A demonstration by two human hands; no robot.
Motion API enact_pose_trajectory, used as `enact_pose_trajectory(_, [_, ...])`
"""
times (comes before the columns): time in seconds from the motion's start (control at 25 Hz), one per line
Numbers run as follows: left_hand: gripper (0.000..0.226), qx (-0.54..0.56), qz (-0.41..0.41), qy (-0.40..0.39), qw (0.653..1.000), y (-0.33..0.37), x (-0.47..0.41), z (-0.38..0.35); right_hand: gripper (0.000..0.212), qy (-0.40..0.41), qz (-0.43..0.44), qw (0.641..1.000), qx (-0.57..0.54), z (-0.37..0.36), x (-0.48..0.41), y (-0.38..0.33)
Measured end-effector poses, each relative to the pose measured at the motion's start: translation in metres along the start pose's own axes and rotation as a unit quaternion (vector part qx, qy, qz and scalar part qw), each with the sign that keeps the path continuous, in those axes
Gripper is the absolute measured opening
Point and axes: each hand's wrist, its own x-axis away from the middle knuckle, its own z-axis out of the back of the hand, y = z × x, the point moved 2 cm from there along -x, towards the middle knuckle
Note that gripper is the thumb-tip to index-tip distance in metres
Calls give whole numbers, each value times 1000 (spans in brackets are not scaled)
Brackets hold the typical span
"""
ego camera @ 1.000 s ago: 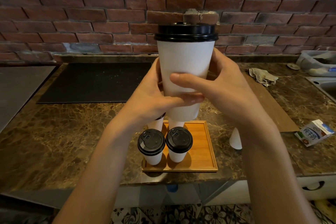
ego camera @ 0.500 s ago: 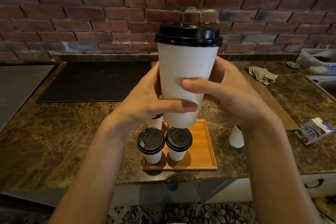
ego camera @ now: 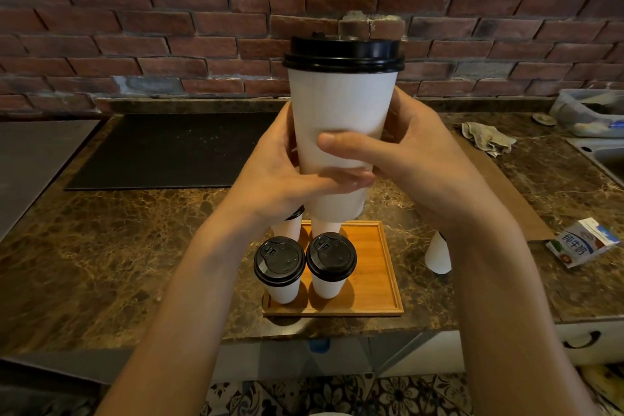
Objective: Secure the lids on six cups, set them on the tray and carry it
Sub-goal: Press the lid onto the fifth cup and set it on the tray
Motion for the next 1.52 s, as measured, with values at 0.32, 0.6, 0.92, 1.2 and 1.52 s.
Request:
enact_pose_trajectory(0.32, [80, -15, -6, 49, 999, -5, -2, -4, 71, 63, -9, 998, 11, -11, -4, 9])
enact_pose_trajectory(0.6, [79, -28, -10, 33, 999, -5, -4, -4, 71, 89, 8, 996, -3, -12, -4, 11])
enact_pose_trajectory(0.92, [82, -16, -1, -39, 999, 3, -4, 1, 65, 9, 24, 999, -46, 0, -2, 7])
enact_pose_trajectory(1.2, [76, -5, 12, -90, 996, 0, 1, 4, 65, -63, 22, 996, -61, 6, 1, 11])
enact_pose_trajectory(1.52, [71, -27, 6, -52, 998, 2, 3, 4, 64, -66, 13, 997, -44, 4, 1, 8])
